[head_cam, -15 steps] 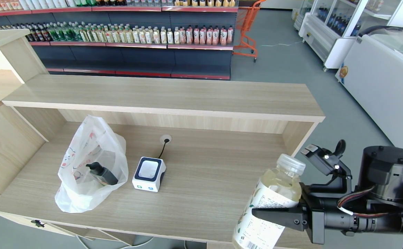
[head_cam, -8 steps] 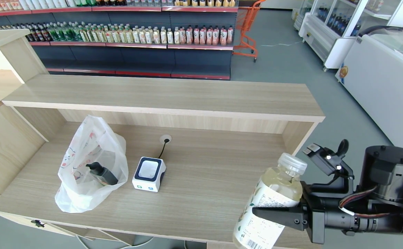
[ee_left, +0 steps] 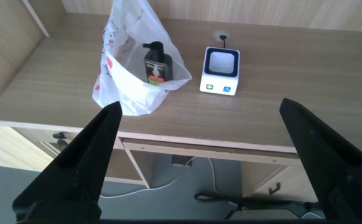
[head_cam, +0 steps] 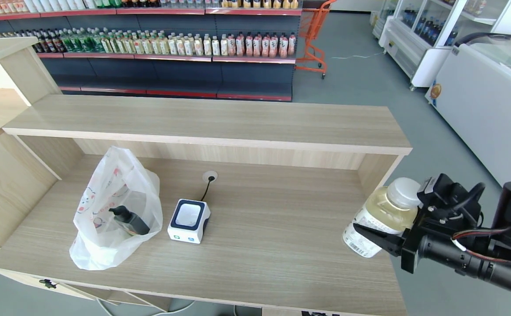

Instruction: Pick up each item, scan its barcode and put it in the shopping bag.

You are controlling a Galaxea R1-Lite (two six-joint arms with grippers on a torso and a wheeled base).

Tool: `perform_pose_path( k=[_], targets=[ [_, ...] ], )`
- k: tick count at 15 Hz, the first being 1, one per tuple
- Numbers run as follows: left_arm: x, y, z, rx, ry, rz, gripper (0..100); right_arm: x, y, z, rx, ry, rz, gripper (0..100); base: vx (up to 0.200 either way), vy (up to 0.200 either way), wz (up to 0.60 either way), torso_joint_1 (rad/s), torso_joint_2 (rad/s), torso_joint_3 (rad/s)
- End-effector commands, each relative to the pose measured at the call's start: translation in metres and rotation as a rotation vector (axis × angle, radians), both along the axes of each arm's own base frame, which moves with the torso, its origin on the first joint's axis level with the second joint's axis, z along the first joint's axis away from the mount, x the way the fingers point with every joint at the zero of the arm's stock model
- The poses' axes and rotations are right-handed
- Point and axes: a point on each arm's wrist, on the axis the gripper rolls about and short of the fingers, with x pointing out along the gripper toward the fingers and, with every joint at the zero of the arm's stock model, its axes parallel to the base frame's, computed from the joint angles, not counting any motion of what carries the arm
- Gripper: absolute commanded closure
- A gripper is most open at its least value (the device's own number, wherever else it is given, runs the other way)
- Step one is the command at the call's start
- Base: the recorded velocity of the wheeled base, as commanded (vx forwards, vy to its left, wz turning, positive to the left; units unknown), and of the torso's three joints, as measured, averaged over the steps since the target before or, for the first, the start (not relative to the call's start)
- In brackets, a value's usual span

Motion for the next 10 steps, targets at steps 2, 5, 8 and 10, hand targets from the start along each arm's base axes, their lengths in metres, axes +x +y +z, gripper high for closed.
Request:
perform_pose_path(
  k=[2, 5, 8, 10],
  targets=[
    [0.000, 0.000, 0.000, -0.002, 0.000, 0.000, 0, -0.006, -0.017, -0.004, -0.149, -0.105, -0.040, 100, 0.000, 0.000, 0.00, 0.000, 0.00, 0.000],
    [0.000, 0.000, 0.000, 0.000, -0.001, 0.000, 0, -0.005, -0.021, 0.002, -0.216, -0.217, -0.045, 100, 0.000, 0.000, 0.00, 0.000, 0.00, 0.000],
    [0.000, 0.000, 0.000, 0.000, -0.001, 0.000, 0, -0.011, -0.021, 0.001, -0.218, -0.219, -0.039, 100, 0.000, 0.000, 0.00, 0.000, 0.00, 0.000],
    [0.000, 0.000, 0.000, 0.000, -0.001, 0.000, 0, -0.018, -0.023, -0.003, -0.218, -0.205, -0.033, 100, 0.000, 0.000, 0.00, 0.000, 0.00, 0.000]
  ],
)
